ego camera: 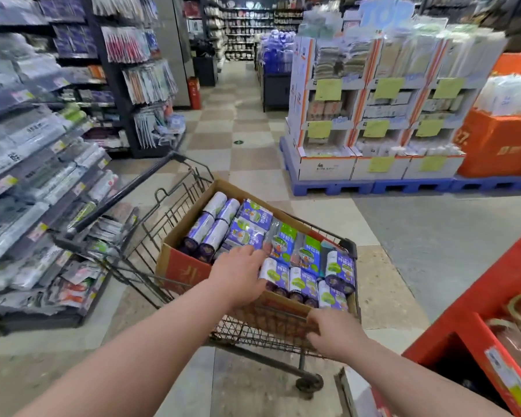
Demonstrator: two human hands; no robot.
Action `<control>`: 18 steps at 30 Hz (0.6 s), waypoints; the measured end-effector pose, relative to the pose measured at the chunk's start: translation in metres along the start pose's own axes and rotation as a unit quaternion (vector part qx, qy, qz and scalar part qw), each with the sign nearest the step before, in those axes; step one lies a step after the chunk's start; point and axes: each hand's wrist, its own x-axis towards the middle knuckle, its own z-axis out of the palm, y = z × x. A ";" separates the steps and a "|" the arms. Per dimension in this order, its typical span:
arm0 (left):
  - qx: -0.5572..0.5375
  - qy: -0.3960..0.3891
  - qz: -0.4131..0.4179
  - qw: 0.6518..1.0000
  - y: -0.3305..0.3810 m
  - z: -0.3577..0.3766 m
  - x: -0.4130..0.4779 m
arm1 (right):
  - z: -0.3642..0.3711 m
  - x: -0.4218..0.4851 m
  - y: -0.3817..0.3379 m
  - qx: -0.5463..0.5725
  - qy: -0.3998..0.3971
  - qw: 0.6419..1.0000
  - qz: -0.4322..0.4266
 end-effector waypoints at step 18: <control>0.008 -0.153 0.086 0.985 -0.066 0.076 0.130 | -0.074 0.156 0.026 0.041 0.045 0.991 0.115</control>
